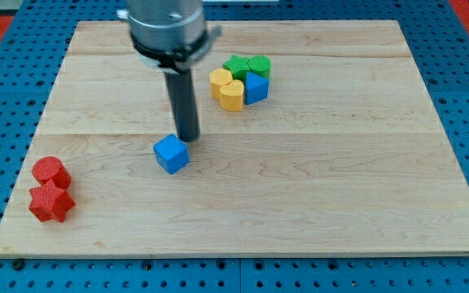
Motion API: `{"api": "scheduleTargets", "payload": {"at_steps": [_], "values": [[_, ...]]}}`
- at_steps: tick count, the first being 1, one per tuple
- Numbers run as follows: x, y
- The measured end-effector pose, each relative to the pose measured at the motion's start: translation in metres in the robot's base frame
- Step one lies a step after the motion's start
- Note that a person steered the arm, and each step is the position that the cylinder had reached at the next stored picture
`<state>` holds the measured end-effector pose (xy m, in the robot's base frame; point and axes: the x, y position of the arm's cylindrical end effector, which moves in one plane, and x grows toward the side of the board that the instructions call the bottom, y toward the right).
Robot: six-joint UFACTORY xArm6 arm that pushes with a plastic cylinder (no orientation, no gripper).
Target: Place the blue cube right to the red circle
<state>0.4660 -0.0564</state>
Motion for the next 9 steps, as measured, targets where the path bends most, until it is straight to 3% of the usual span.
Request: {"api": "scheduleTargets", "payload": {"at_steps": [1, 2, 4, 5, 6, 8, 9], "values": [[0.061, -0.01], [0.082, -0.043], [0.032, 0.036], [0.015, -0.023], [0.03, -0.099], [0.015, -0.076], [0.037, -0.084]]}}
